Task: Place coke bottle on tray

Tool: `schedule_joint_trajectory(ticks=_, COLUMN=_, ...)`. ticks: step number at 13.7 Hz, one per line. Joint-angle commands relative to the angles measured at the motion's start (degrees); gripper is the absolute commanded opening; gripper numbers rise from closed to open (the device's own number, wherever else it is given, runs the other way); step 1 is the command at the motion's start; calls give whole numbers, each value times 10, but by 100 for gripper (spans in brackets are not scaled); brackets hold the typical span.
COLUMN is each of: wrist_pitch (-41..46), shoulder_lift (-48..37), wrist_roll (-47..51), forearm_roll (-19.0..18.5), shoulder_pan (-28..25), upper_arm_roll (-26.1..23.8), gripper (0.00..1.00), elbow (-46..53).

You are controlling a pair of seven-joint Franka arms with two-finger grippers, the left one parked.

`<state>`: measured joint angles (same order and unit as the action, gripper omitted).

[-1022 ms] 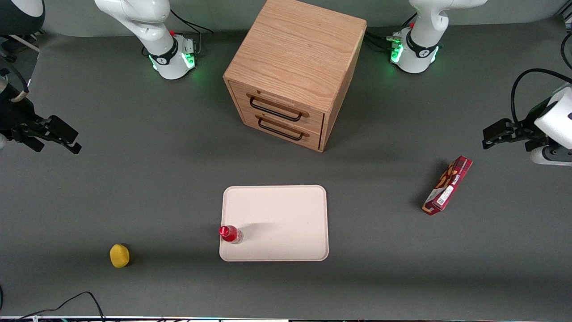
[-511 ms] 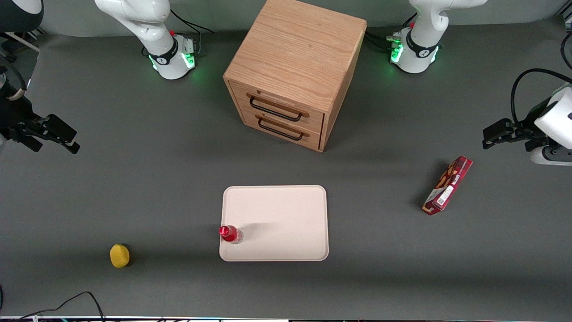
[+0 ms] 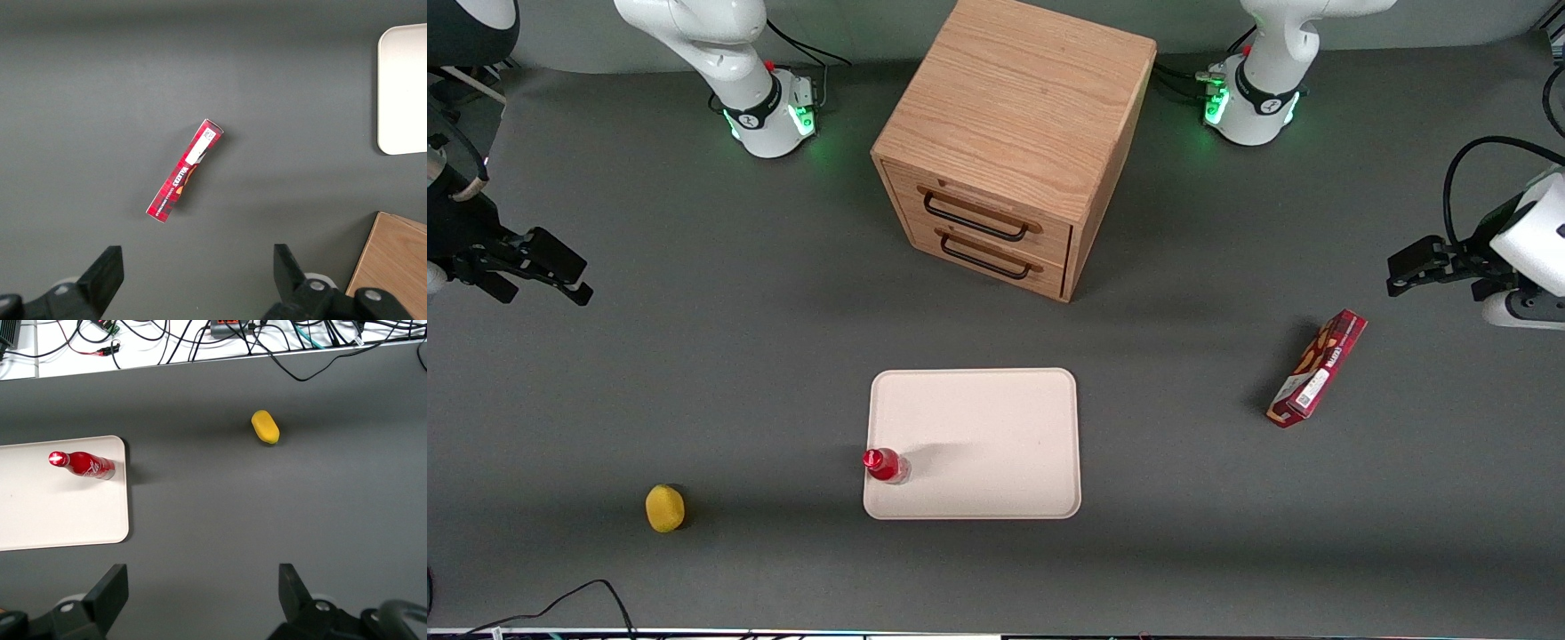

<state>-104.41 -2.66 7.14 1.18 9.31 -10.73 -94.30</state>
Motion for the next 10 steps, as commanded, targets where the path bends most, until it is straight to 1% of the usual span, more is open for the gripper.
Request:
schedule_joint_trajectory(ticks=1, wrist_pitch=16, shoulder_lift=6, wrist_roll=-13, forearm_roll=3, shoulder_pan=-26, upper_arm_roll=32, gripper=100, elbow=22)
schedule_joint_trajectory(ticks=5, wrist_pitch=50, shoulder_lift=7, wrist_roll=-23, forearm_roll=3, shoulder_pan=-25, upper_arm_roll=34, gripper=100, elbow=40)
schedule_joint_trajectory(ticks=10, wrist_pitch=54, shoulder_lift=11, wrist_roll=-20, forearm_roll=2, shoulder_pan=-25, upper_arm_roll=35, gripper=100, elbow=50)
